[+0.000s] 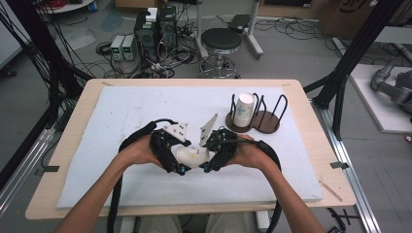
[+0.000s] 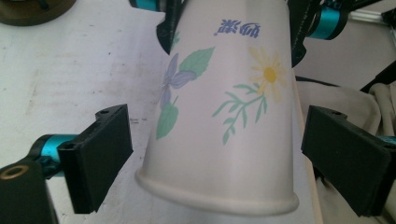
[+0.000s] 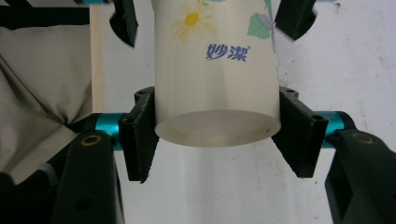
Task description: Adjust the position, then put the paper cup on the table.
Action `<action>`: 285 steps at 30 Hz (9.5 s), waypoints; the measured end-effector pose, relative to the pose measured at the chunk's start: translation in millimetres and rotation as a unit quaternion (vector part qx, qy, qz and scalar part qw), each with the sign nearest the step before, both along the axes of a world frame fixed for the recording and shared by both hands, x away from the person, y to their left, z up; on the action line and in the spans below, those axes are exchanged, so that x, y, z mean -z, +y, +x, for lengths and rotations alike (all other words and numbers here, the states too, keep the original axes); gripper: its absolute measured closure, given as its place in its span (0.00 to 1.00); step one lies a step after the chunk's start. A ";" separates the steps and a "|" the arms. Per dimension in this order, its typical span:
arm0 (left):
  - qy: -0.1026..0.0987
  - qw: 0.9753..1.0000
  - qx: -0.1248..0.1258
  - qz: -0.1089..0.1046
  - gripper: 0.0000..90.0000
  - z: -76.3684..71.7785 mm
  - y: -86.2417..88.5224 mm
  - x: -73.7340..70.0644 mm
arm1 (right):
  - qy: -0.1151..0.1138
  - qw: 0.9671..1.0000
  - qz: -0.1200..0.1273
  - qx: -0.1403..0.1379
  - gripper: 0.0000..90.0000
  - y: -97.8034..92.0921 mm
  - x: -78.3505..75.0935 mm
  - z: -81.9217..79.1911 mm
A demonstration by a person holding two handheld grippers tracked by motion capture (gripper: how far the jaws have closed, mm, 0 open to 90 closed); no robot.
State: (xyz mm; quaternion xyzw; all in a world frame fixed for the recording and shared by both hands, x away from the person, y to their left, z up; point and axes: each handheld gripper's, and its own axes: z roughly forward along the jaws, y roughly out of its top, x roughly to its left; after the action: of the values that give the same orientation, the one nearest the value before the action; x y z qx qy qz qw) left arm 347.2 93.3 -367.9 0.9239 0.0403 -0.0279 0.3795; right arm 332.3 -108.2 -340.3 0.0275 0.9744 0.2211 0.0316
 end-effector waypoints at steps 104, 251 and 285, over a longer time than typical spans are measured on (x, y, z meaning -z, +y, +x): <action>-0.006 0.946 -0.016 -0.324 0.26 -9.5 10.2 33.1 | 0.024 0.931 0.365 -0.002 0.42 -65.5 57.7 0.4; -0.030 0.988 -0.092 0.118 0.22 64.7 16.3 48.0 | -0.123 0.880 0.246 0.388 0.18 -147.4 110.5 -22.5; -0.105 0.928 -0.314 -0.169 0.20 -46.3 139.2 80.8 | -0.123 0.879 0.261 0.379 0.17 -150.0 110.3 -24.7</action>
State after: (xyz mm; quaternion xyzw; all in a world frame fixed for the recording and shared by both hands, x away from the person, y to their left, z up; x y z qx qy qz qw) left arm 301.0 232.5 -448.6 0.7837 0.2827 0.1832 0.5218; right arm 307.6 -258.1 -450.7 0.3746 0.7849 0.4400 0.2238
